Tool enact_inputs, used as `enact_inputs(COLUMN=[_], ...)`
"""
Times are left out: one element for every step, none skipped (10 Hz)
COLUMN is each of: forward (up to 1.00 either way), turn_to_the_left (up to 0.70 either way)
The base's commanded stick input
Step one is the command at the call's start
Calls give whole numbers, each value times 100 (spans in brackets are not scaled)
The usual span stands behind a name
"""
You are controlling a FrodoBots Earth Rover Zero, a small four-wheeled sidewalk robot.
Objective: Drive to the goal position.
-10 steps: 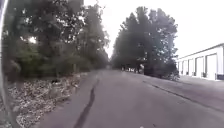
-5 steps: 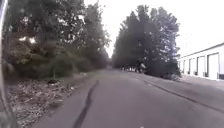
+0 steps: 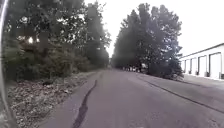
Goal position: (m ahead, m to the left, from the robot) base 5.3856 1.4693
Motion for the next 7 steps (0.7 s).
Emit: enact_inputs(forward=[70,70,70,70,70,70,70], turn_to_the_left=[11,4,2,1,1,1,1])
